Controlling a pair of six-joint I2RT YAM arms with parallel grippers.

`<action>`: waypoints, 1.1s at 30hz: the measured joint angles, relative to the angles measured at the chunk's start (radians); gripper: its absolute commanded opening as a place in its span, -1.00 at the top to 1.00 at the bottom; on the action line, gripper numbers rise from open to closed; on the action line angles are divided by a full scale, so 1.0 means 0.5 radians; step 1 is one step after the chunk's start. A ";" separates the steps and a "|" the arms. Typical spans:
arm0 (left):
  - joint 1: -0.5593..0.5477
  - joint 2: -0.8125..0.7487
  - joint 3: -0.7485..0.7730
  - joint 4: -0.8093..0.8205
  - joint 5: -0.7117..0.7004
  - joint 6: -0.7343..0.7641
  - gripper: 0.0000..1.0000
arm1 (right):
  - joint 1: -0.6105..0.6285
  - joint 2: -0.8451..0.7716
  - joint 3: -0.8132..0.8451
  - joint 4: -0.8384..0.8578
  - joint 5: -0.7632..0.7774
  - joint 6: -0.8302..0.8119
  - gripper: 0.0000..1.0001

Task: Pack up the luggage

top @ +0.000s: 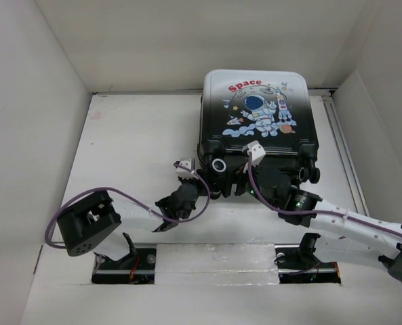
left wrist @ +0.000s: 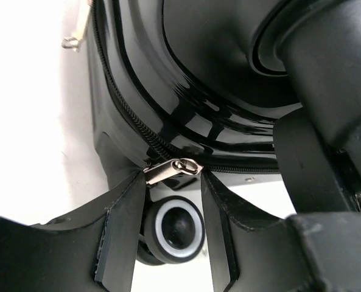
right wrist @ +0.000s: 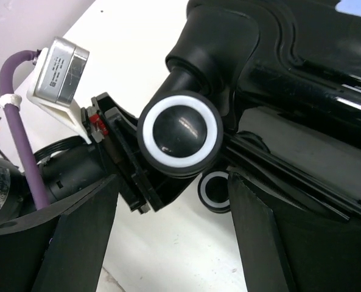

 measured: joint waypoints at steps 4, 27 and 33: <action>-0.003 0.068 0.009 0.093 -0.096 0.081 0.24 | -0.001 -0.007 -0.012 0.015 -0.025 0.000 -0.56; 0.062 0.381 0.081 0.486 -0.271 0.347 0.16 | -0.023 -0.037 -0.077 0.059 -0.098 -0.005 -0.51; 0.072 0.481 0.111 0.665 -0.220 0.436 0.73 | -0.024 -0.129 -0.090 0.080 -0.104 0.011 -0.51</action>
